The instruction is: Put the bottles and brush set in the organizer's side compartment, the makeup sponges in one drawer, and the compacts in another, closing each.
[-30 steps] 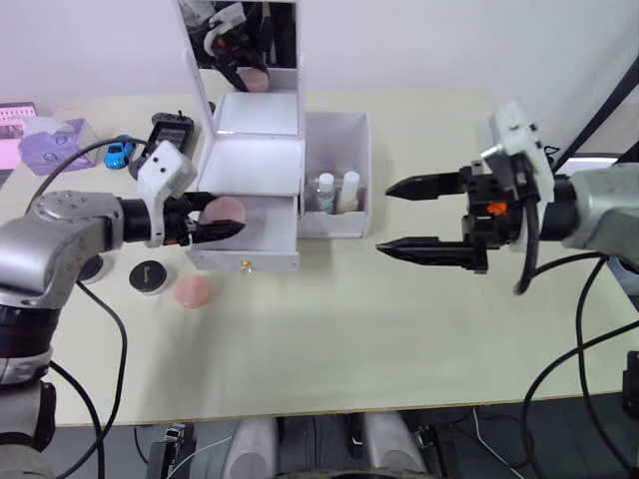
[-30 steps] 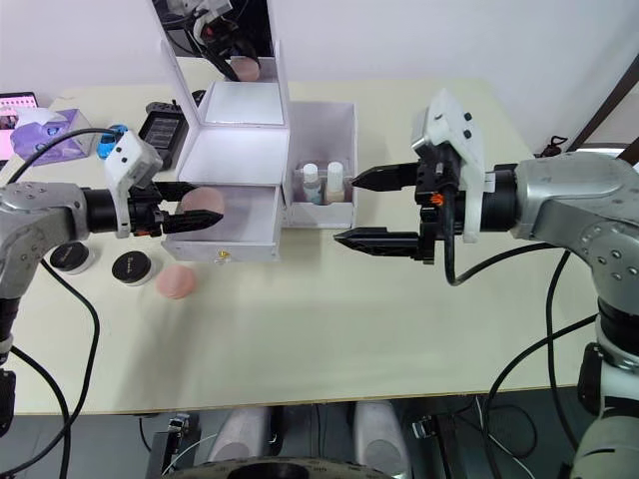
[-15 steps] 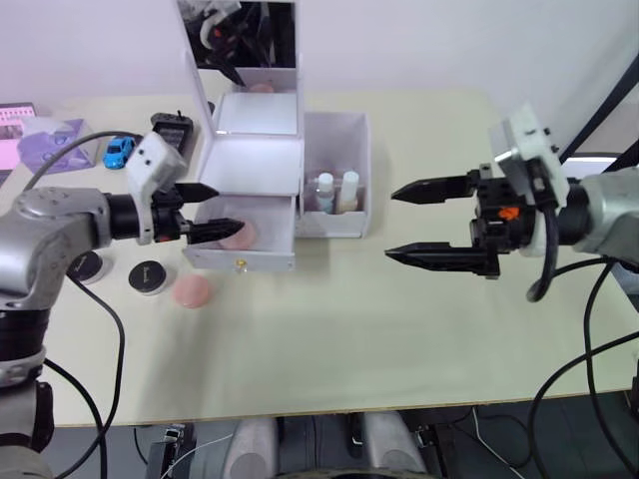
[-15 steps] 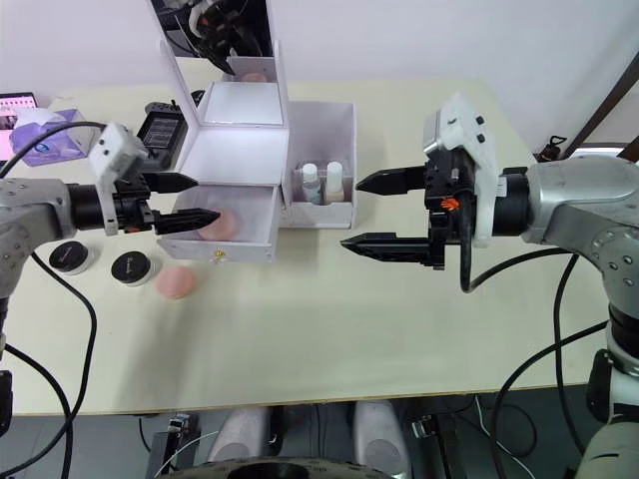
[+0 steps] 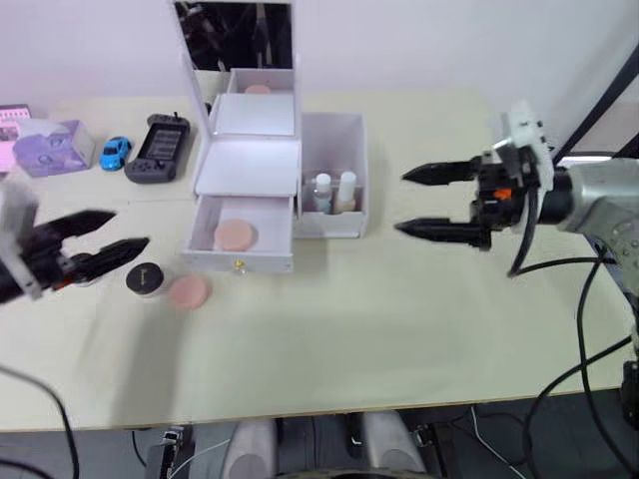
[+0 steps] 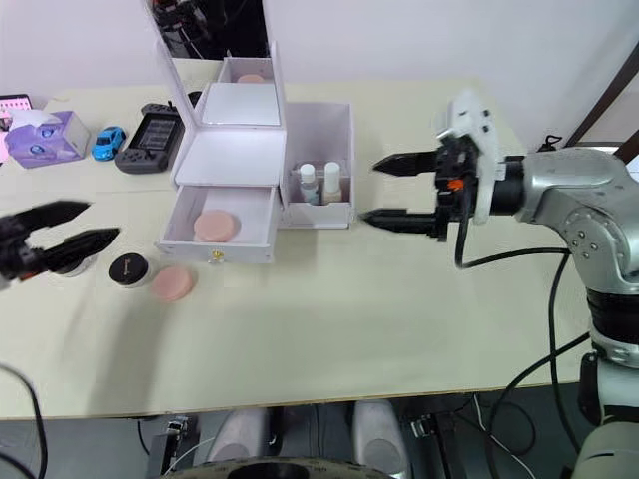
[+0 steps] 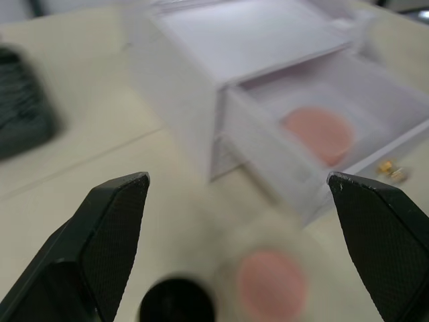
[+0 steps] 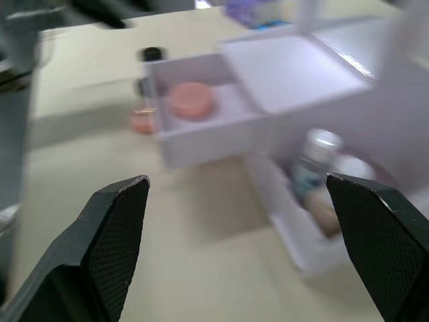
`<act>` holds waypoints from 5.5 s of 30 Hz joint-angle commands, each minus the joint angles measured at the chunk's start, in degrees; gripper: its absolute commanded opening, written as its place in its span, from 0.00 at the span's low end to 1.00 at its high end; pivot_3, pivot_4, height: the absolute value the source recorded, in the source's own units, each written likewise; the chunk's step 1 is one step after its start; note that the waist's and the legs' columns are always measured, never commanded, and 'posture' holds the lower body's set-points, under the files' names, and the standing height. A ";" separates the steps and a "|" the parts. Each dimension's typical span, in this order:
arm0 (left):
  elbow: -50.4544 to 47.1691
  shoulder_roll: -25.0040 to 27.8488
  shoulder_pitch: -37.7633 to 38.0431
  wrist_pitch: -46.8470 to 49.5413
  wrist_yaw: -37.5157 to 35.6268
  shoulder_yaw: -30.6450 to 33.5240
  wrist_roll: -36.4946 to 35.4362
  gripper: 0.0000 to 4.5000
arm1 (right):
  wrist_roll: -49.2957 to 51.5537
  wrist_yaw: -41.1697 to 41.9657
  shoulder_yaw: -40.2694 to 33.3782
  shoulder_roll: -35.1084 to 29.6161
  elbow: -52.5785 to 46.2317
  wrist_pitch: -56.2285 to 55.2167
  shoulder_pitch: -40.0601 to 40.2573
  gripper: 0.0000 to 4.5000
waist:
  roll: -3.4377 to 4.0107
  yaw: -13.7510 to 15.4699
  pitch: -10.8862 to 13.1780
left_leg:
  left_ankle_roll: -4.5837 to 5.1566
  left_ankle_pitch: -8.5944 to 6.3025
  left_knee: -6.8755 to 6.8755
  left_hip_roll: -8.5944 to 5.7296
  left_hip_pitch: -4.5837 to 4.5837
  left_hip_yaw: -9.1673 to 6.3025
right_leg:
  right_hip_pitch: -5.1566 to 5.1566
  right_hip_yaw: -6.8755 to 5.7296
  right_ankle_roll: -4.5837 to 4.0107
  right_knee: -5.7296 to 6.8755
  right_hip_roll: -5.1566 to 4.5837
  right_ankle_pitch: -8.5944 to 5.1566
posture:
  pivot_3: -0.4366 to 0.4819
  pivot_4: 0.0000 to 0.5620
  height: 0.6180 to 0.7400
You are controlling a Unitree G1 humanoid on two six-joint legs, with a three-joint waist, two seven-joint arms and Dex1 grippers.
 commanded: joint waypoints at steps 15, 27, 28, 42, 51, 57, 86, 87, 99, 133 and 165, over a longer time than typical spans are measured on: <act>22.05 1.47 6.01 -20.03 -1.36 7.13 7.94 0.99 | -9.31 2.77 -10.80 -1.53 12.47 -14.05 14.45 1.00 | 0.05 -0.45 0.01 | 0.00 0.00 -0.03 0.12 0.40 0.61 | 0.01 0.21 0.07 0.11 -0.13 -0.04 | 0.48 0.27 1.00; -7.83 -6.40 19.77 -8.49 -3.08 4.86 -1.32 0.99 | -1.43 5.13 1.18 -1.48 -7.98 8.70 -0.22 1.00 | 0.05 -0.39 0.02 | 0.06 -0.09 -0.32 0.23 0.59 0.94 | -0.07 0.36 -0.09 0.04 -0.16 0.06 | 0.48 0.27 1.00; -10.01 -6.98 21.40 -8.03 -3.09 4.41 -1.54 0.99 | -0.97 5.39 2.06 -1.30 -8.94 9.72 -1.59 1.00 | 0.03 -0.31 0.01 | 0.06 -0.09 -0.42 0.22 0.60 0.94 | -0.09 0.36 -0.07 0.03 -0.16 0.04 | 0.48 0.27 1.00; -23.32 -16.74 23.47 -3.92 16.96 -12.12 7.91 0.99 | 1.33 4.35 6.23 1.47 -13.95 14.77 -9.39 1.00 | -0.08 -0.09 -0.02 | 0.06 -0.09 -0.28 0.17 0.64 0.89 | 0.02 0.37 0.15 0.00 -0.14 -0.11 | 0.48 0.27 1.00; -20.41 -20.01 16.11 -0.99 25.07 -21.65 11.60 0.99 | -1.04 5.42 6.32 -0.05 -11.88 13.31 -9.34 1.00 | -0.07 0.07 -0.03 | 0.07 -0.09 -0.21 0.14 0.63 0.85 | 0.08 0.37 -0.06 0.02 -0.13 0.02 | 0.48 0.27 1.00; -17.98 -20.93 8.93 2.00 29.05 -27.11 13.40 0.99 | -1.39 6.07 4.98 -1.68 -11.63 11.99 -7.37 1.00 | -0.03 0.14 -0.04 | 0.07 -0.09 -0.07 0.12 0.64 0.80 | 0.20 0.36 0.03 0.04 -0.13 -0.03 | 0.48 0.27 1.00; -20.70 -9.31 9.55 6.60 16.66 -7.17 2.85 0.59 | -3.81 7.17 6.18 -0.79 -6.80 6.51 -7.15 1.00 | -0.11 -0.29 0.05 | 0.09 -0.10 -0.13 0.12 0.55 0.78 | 0.05 0.36 0.04 0.02 -0.11 -0.02 | 0.48 0.27 1.00; -19.66 -8.16 9.71 6.46 15.45 -5.19 2.10 0.59 | -4.20 7.51 6.35 -0.79 -6.11 6.09 -7.40 1.00 | -0.10 -0.27 0.05 | 0.09 -0.10 -0.13 0.11 0.55 0.78 | 0.05 0.36 0.06 0.00 -0.13 -0.03 | 0.48 0.27 1.00; -12.71 7.44 -16.18 10.14 5.51 -10.50 -10.53 0.59 | -3.45 9.98 4.88 -0.55 -5.74 5.74 -6.46 1.00 | -0.14 -0.09 0.13 | 0.08 -0.10 -0.01 0.02 0.08 0.75 | -0.14 0.36 -0.07 -0.11 -0.19 0.05 | 0.48 0.27 1.00; 15.78 -9.62 -50.87 -12.98 -16.90 -55.10 19.46 0.59 | 12.62 -10.76 -14.85 -7.66 -27.05 21.00 8.14 1.00 | -0.15 0.07 0.15 | 0.18 -0.11 0.10 0.03 0.04 0.59 | -0.08 0.42 0.22 0.02 0.00 0.07 | 0.48 0.27 1.00; -5.46 1.91 -34.91 10.81 -16.10 -25.85 -3.26 0.99 | 15.09 -14.27 -6.77 -6.22 -23.60 18.28 -0.73 1.00 | -0.14 -0.55 0.15 | 0.19 -0.11 0.07 0.05 0.13 0.65 | -0.07 0.47 0.26 0.02 -0.02 0.09 | 0.48 0.27 1.00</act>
